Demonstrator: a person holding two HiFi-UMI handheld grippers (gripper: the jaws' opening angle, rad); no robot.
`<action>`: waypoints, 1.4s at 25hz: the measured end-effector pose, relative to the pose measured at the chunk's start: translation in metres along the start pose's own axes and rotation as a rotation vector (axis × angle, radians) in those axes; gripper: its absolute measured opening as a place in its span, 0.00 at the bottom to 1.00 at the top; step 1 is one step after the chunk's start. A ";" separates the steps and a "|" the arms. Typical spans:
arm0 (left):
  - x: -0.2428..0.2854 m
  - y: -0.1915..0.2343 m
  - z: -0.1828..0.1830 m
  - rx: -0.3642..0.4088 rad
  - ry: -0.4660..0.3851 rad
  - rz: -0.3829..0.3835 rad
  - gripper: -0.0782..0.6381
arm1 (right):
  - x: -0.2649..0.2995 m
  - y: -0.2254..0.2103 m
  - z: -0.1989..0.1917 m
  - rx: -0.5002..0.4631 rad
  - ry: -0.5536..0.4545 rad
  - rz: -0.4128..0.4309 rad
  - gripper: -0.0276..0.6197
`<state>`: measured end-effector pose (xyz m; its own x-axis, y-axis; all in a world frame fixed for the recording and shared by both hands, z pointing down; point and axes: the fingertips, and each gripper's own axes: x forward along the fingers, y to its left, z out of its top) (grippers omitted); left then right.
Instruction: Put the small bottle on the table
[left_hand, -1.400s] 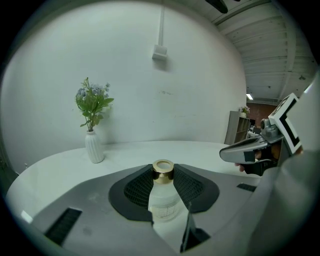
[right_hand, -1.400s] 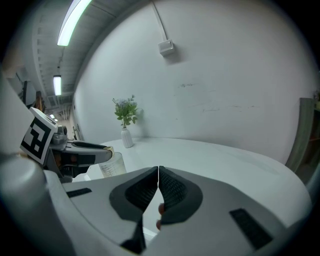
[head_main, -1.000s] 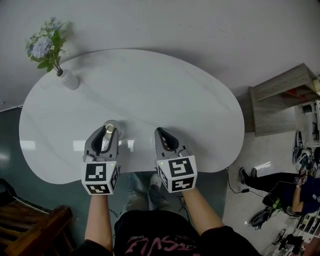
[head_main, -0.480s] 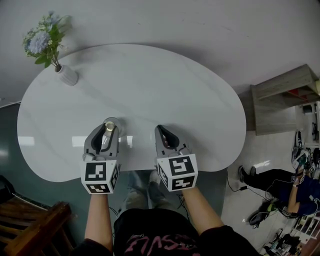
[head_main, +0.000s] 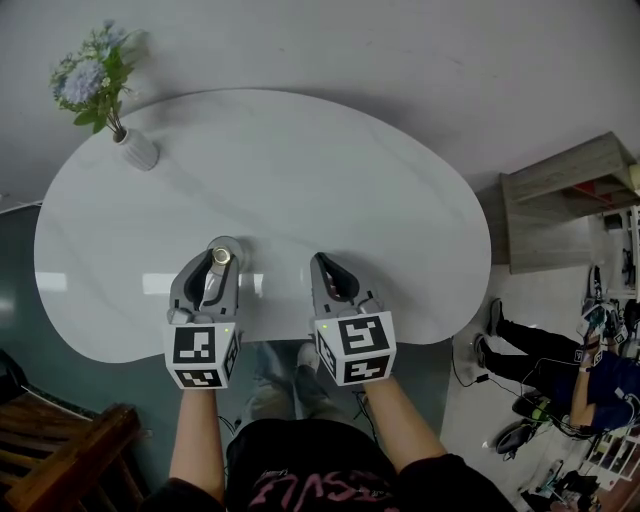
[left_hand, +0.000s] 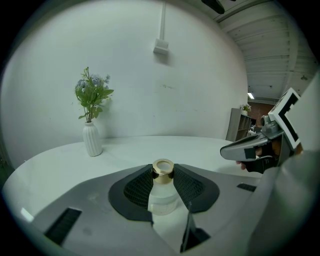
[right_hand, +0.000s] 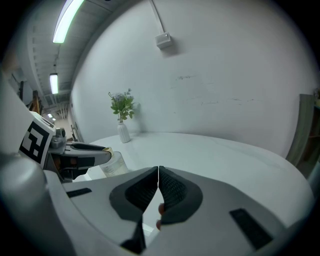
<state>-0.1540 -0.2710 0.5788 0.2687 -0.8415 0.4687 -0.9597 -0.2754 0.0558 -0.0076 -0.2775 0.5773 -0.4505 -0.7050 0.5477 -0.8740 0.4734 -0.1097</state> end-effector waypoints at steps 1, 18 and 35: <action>0.000 0.000 0.000 0.005 -0.001 0.002 0.28 | 0.000 0.000 0.000 0.001 0.000 0.000 0.15; -0.003 -0.001 0.004 0.016 -0.043 -0.006 0.28 | -0.004 0.009 0.004 -0.001 -0.017 0.002 0.15; -0.030 0.000 0.030 0.044 -0.111 0.034 0.28 | -0.024 0.018 0.028 -0.017 -0.086 0.008 0.15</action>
<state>-0.1595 -0.2600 0.5387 0.2457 -0.8962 0.3694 -0.9645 -0.2640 0.0012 -0.0178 -0.2670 0.5390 -0.4724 -0.7436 0.4732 -0.8672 0.4879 -0.0990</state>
